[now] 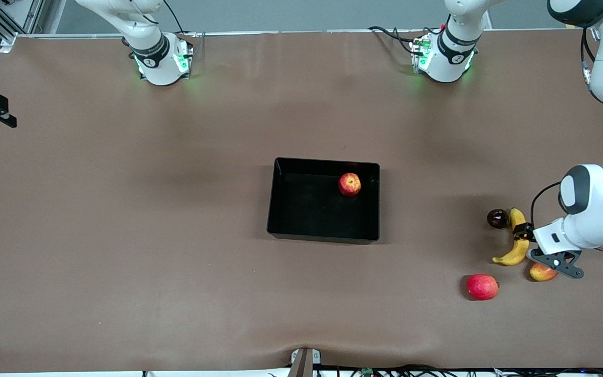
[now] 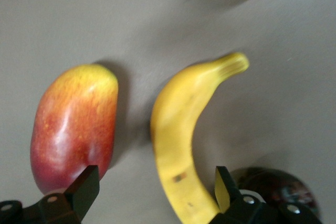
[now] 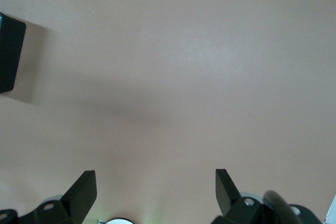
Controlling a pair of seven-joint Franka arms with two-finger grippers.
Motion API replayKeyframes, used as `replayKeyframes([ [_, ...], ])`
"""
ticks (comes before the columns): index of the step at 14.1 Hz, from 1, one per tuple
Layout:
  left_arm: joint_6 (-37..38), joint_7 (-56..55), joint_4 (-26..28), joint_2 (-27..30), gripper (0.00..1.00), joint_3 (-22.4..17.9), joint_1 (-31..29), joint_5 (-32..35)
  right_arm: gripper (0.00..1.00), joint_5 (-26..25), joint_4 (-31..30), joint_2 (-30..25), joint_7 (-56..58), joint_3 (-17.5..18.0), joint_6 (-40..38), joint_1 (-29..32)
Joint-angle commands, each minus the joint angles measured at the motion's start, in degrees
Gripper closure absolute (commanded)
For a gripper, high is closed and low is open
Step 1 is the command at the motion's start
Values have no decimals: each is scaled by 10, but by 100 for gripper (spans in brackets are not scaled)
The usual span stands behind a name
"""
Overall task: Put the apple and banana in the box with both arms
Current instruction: 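Grasp the yellow banana with the left gripper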
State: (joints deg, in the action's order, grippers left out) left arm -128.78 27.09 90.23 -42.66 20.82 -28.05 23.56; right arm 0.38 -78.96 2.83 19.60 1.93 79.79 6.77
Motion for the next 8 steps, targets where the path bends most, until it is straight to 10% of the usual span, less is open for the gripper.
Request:
replayKeyframes([
  [1, -28, 8, 27, 1, 15, 6, -10, 14, 0, 4, -6, -12, 3, 0, -4, 0],
  [8, -42, -12, 56, 0, 42, 6, -24, 7, 0, 5, -8, -13, -65, 0, -9, -16],
])
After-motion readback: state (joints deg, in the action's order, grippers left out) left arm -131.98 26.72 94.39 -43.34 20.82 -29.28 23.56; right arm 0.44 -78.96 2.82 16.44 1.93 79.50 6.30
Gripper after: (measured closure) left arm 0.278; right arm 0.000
